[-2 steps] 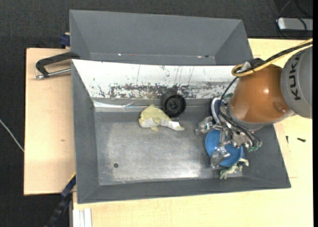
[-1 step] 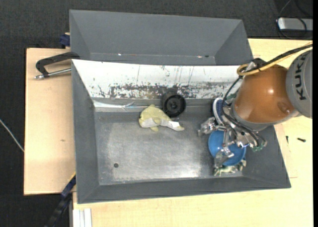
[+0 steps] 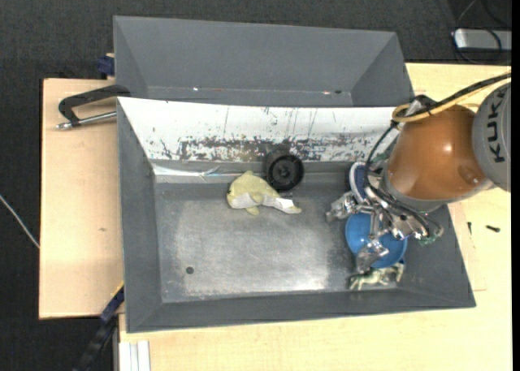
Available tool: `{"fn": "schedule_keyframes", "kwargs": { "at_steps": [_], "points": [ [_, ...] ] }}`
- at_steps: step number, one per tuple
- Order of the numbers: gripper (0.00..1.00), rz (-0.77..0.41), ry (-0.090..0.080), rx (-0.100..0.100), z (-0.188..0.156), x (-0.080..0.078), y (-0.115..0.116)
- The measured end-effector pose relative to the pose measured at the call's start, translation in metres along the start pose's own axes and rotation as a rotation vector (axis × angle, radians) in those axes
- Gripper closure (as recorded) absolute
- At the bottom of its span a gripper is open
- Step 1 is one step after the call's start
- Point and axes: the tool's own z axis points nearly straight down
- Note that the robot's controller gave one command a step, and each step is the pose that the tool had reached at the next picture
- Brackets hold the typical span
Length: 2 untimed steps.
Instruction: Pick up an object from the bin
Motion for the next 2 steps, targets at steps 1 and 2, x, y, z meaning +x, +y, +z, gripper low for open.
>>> {"fn": "schedule_keyframes", "kwargs": {
  "at_steps": [1, 2],
  "points": [
    [1.00, 0.001, -0.008, -0.001, -0.001, -0.002, 0.001],
    [1.00, -0.194, 0.005, 0.009, -0.169, -0.024, -0.026]
  ]
}}
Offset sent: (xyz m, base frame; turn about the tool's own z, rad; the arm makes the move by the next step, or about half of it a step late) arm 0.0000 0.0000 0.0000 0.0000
